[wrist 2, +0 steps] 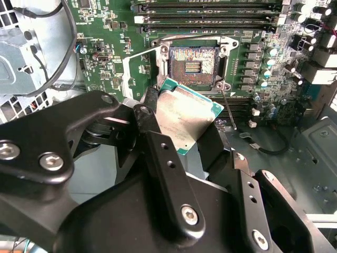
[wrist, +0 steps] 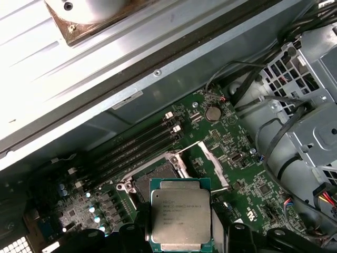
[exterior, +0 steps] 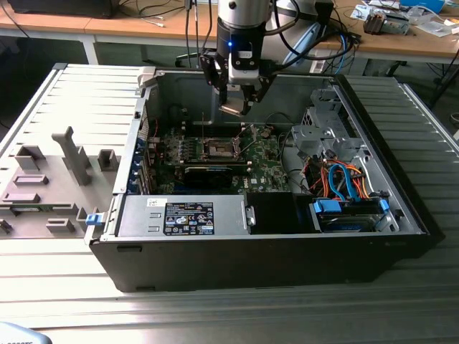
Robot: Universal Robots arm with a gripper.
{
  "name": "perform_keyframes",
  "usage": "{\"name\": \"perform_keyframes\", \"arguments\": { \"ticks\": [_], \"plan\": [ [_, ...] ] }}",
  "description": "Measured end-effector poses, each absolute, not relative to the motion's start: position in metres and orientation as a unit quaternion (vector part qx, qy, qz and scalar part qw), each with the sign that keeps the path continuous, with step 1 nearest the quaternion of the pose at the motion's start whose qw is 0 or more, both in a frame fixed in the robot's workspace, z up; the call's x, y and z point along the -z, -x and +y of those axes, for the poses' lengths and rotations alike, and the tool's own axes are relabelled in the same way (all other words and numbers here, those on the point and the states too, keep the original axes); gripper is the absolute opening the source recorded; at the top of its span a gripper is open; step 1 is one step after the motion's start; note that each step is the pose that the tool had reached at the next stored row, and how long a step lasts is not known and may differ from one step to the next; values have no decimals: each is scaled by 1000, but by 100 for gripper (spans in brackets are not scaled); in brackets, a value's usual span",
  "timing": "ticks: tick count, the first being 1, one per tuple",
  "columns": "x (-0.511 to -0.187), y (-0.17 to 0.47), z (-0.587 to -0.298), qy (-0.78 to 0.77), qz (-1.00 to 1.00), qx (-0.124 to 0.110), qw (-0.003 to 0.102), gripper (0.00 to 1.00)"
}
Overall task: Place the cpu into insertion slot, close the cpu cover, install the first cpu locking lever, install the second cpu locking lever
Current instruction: 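Place the cpu into insertion slot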
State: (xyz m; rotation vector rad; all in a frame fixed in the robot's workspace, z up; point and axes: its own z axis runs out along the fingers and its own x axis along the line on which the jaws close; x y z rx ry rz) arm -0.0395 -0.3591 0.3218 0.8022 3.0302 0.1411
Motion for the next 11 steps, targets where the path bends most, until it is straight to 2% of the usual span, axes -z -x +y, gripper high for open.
{"name": "perform_keyframes", "arguments": {
  "ticks": [11],
  "plan": [
    [-321, 39, -359, -265, 963, -45, 2, 55]
  ]
}}
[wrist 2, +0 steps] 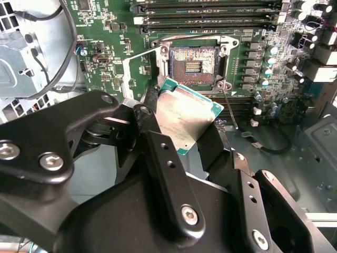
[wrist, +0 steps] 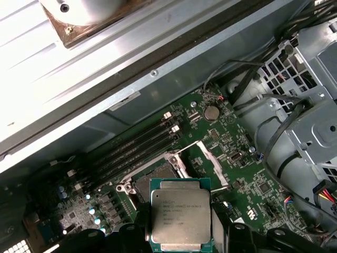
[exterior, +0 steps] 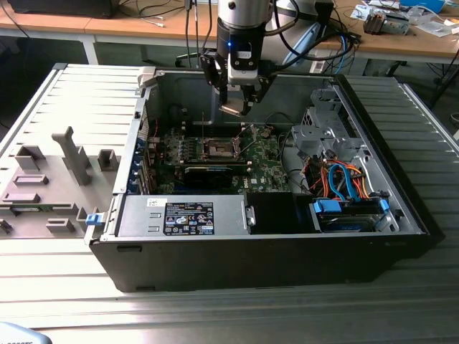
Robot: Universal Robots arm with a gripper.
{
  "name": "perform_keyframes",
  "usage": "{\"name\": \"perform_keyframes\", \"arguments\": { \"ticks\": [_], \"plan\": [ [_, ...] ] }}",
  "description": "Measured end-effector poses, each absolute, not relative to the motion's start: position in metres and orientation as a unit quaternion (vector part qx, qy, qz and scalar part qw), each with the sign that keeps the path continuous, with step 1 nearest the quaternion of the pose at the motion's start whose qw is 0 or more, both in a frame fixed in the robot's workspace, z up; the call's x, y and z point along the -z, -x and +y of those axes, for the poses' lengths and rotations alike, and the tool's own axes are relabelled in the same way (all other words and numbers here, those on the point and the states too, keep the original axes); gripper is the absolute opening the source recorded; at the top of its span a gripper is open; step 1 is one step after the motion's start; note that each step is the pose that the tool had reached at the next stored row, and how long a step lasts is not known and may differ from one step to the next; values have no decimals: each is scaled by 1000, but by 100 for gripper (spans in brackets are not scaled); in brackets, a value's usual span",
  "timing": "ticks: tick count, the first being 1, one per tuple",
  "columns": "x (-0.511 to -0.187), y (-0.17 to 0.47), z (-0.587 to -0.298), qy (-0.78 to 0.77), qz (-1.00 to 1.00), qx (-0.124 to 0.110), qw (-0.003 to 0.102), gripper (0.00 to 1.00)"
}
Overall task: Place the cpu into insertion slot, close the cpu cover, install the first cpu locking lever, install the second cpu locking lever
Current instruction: 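Place the cpu into insertion slot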
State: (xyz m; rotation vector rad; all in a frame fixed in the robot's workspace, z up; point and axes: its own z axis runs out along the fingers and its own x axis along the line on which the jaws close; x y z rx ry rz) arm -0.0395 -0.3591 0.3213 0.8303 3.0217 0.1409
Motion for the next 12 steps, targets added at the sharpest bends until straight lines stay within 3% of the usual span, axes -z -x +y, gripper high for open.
{"name": "perform_keyframes", "arguments": {
  "ticks": [12],
  "plan": [
    [-321, 39, -359, -270, 962, -45, 3, 55]
  ]
}}
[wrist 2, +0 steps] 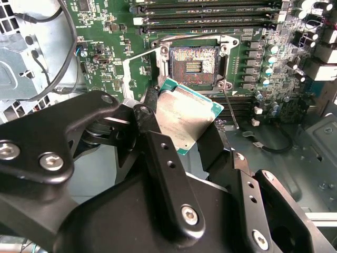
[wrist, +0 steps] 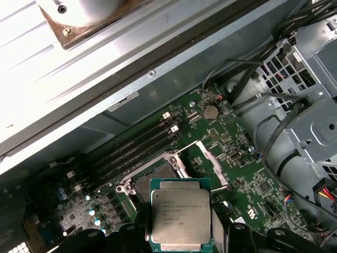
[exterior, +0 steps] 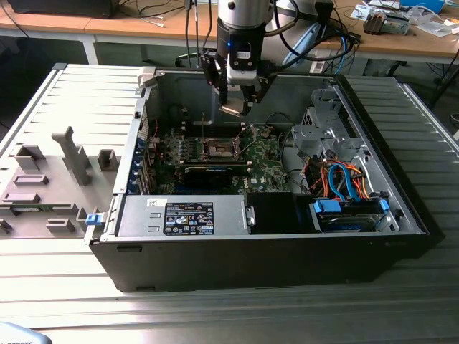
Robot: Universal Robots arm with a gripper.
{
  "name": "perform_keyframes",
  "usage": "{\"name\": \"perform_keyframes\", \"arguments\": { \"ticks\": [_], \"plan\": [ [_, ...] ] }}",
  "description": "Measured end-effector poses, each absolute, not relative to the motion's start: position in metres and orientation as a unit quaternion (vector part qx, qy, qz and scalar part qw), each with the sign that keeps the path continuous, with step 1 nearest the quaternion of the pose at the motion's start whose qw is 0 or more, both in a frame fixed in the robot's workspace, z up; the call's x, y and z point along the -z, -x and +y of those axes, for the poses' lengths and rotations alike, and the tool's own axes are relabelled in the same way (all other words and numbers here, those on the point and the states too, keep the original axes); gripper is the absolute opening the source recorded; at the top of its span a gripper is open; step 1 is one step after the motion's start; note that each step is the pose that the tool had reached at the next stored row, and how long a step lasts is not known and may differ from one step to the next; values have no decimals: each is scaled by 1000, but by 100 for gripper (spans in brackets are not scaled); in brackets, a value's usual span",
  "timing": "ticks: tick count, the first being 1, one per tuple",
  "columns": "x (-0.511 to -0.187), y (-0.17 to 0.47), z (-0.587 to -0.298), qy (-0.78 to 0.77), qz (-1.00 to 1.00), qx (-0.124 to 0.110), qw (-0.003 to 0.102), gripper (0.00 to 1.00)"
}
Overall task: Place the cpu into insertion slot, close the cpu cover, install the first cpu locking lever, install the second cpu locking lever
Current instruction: 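Place the cpu into insertion slot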
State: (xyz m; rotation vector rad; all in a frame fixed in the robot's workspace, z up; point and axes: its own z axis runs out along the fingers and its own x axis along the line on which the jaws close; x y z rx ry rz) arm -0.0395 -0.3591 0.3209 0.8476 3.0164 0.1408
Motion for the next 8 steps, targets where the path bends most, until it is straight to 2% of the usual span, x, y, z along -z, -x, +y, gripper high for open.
{"name": "perform_keyframes", "arguments": {
  "ticks": [8],
  "plan": [
    [-321, 39, -359, -273, 961, -45, 3, 55]
  ]
}}
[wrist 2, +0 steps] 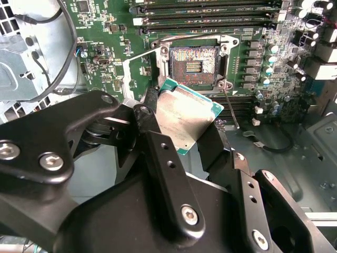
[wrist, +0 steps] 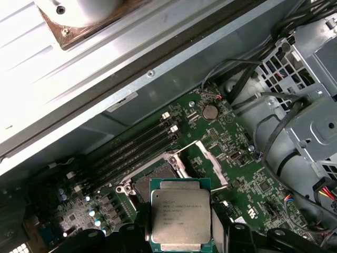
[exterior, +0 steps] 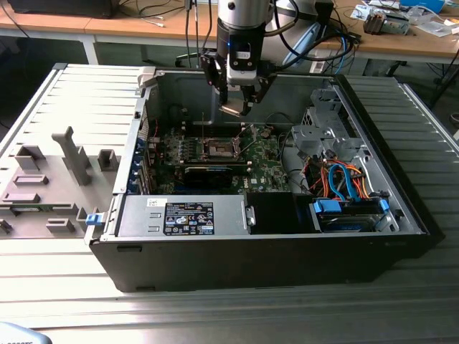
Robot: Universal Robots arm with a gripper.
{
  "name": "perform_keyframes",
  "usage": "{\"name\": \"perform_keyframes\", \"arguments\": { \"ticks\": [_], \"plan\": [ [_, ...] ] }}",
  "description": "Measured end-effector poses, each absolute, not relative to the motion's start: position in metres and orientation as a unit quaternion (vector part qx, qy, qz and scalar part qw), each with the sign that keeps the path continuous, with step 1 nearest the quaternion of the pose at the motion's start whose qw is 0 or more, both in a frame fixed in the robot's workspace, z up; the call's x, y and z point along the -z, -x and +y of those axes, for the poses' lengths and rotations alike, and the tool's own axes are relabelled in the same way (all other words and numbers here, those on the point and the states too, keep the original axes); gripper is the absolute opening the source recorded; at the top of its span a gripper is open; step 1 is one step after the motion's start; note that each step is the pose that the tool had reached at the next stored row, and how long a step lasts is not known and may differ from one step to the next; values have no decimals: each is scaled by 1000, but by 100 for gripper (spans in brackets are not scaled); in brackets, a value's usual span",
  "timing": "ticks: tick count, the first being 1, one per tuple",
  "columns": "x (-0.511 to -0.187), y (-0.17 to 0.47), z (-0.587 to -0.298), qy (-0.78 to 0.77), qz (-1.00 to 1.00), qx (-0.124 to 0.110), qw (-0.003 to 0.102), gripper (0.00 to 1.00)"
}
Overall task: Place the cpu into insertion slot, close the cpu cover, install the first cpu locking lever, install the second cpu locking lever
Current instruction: 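Place the cpu into insertion slot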
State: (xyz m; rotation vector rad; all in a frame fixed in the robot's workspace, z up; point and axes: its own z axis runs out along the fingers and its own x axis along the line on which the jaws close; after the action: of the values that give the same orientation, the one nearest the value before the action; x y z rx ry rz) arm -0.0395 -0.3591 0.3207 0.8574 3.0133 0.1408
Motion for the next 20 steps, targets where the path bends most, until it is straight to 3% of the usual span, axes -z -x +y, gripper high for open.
{"name": "perform_keyframes", "arguments": {
  "ticks": [20],
  "plan": [
    [-320, 39, -359, -281, 959, -45, 3, 55]
  ]
}}
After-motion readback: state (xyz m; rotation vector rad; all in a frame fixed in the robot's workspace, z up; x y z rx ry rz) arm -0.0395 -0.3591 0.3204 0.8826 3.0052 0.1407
